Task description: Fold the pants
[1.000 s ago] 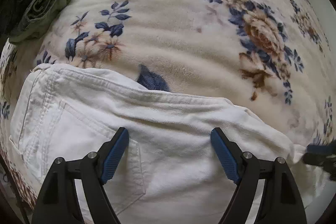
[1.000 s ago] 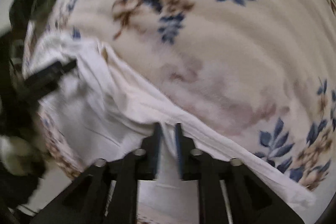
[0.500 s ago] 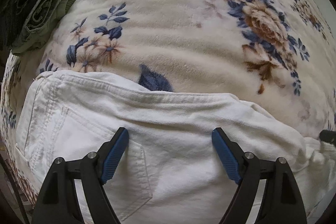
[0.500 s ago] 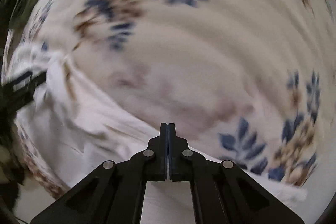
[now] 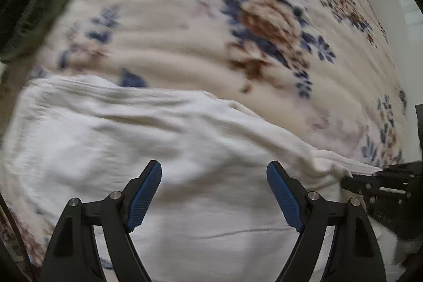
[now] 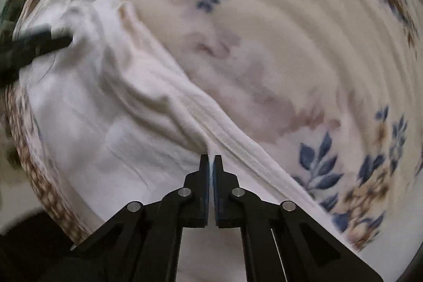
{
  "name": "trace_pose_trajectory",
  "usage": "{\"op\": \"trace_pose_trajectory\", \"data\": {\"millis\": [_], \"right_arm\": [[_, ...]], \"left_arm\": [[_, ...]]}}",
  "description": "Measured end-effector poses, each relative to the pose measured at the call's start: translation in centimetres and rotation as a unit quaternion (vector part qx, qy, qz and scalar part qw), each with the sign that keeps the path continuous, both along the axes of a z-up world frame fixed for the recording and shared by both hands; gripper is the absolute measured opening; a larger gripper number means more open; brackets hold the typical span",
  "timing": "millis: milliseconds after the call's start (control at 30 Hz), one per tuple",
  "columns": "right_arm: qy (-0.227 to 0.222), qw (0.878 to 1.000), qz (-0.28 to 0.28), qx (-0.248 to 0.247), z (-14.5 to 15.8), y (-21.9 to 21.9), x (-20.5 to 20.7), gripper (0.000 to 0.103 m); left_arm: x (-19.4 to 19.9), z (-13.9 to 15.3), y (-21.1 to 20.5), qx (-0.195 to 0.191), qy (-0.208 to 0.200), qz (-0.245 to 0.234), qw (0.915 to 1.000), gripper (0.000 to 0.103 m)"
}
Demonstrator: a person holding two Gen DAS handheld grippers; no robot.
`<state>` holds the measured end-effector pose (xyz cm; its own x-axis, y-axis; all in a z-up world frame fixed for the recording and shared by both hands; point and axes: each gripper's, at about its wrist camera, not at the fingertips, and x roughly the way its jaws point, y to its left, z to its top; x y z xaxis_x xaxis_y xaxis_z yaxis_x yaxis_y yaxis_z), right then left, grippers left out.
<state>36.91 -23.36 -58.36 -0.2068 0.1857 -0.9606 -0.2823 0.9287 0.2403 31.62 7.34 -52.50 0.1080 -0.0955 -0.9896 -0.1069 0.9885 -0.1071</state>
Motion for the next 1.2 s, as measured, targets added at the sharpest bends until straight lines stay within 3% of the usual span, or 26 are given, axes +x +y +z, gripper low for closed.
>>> {"op": "trace_pose_trajectory", "data": {"millis": [133,267,400,433,467,600,667,767,867,900,933,967,1033,1133,1200], "right_arm": [[0.052,0.98,-0.173,0.081,-1.6,-6.6,1.4,0.003],[0.111,0.927,-0.32,0.161,-4.9,-11.2,0.3,0.003],[0.091,0.939,-0.3,0.141,-3.7,-11.4,0.3,0.009],[0.082,0.943,-0.294,0.132,-2.9,-10.9,-0.2,0.019],[0.063,0.949,-0.286,0.119,-2.2,-9.3,-1.7,0.023],[-0.038,0.975,-0.215,0.05,3.4,-7.7,-2.9,0.054],[-0.052,0.984,-0.169,0.029,4.6,-8.2,-3.3,0.056],[-0.04,0.993,-0.092,-0.058,2.8,-8.1,-3.9,0.056],[0.002,0.996,-0.026,-0.084,-0.4,-7.4,-4.7,0.056],[0.003,0.996,-0.001,-0.094,-1.1,-7.1,-5.1,0.05],[-0.001,0.995,0.015,-0.099,-1.5,-6.8,-5.5,0.029],[-0.006,0.994,0.023,-0.105,-1.7,-6.8,-5.8,0.016],[-0.037,0.992,-0.009,-0.116,-0.5,-7.5,-5.8,0.005],[-0.104,0.985,-0.071,-0.119,2.6,-9.9,-5.6,0.004],[-0.075,0.985,-0.136,-0.077,2.2,-12.3,-5.4,0.004]], "left_arm": [[2.2,-2.1,-1.0,0.01,0.007,0.008,0.9999,0.082],[4.2,-4.4,-0.8,0.028,0.027,0.021,0.999,0.085],[4.5,-3.8,-1.0,0.033,0.029,0.022,0.9988,0.085],[4.4,-3.3,-0.8,0.028,0.026,0.027,0.9989,0.085],[4.3,-2.8,-0.6,0.027,0.024,0.029,0.9989,0.085],[3.5,-1.0,-0.3,0.03,0.008,0.03,0.9991,0.085],[2.9,-0.6,-0.8,0.04,0.001,0.023,0.9989,0.085],[2.0,-1.3,-1.8,0.055,0.006,0.018,0.9983,0.085],[1.7,-1.6,-2.2,0.057,0.008,0.025,0.998,0.085],[1.7,-1.6,-2.4,0.06,0.005,0.024,0.9979,0.085],[1.7,-1.6,-2.6,0.064,0.002,0.024,0.9977,0.085],[1.8,-1.7,-2.9,0.066,0.001,0.023,0.9975,0.085],[1.8,-1.7,-3.1,0.069,-0.002,0.024,0.9974,0.085],[1.7,-1.6,-3.1,0.074,-0.008,0.024,0.997,0.085],[1.6,-1.5,-2.9,0.077,-0.008,0.026,0.9967,0.085]]}}
